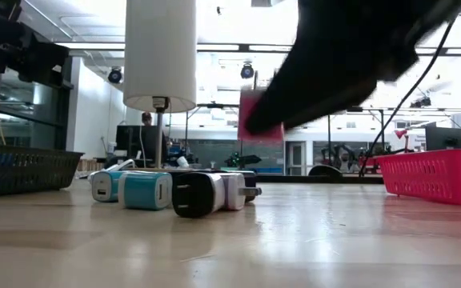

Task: Pick & Place Office items
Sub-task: Put the red charger adapter into the red bin

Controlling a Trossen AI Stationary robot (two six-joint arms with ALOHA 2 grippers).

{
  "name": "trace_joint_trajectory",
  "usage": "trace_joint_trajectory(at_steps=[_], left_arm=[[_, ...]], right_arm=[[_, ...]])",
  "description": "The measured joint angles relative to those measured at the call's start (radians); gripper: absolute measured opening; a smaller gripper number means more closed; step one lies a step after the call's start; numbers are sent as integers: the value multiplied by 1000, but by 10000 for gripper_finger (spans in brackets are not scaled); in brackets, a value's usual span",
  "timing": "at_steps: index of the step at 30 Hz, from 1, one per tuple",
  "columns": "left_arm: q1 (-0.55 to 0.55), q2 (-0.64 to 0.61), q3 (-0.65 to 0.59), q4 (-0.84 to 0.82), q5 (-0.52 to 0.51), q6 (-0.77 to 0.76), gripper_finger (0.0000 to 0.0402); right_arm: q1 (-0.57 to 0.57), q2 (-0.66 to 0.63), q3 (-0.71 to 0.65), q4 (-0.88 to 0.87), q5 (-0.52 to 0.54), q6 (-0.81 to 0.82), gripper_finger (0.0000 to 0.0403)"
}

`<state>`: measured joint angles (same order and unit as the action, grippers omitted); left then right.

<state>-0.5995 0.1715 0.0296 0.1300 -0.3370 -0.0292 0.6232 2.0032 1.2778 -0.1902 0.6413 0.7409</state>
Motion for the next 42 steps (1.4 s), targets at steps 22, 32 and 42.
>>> trace_joint_trajectory(at_steps=[22,32,42], left_arm=[[0,0,0,7,0,0,233],[0,0,0,12,0,0,233],[0,0,0,13,0,0,233]], right_arm=[[57,-135,0,-603,247,573,124],[161,-153,0,-1103,206,1188,128],[182,-153,-3,-1375,95,1492,130]])
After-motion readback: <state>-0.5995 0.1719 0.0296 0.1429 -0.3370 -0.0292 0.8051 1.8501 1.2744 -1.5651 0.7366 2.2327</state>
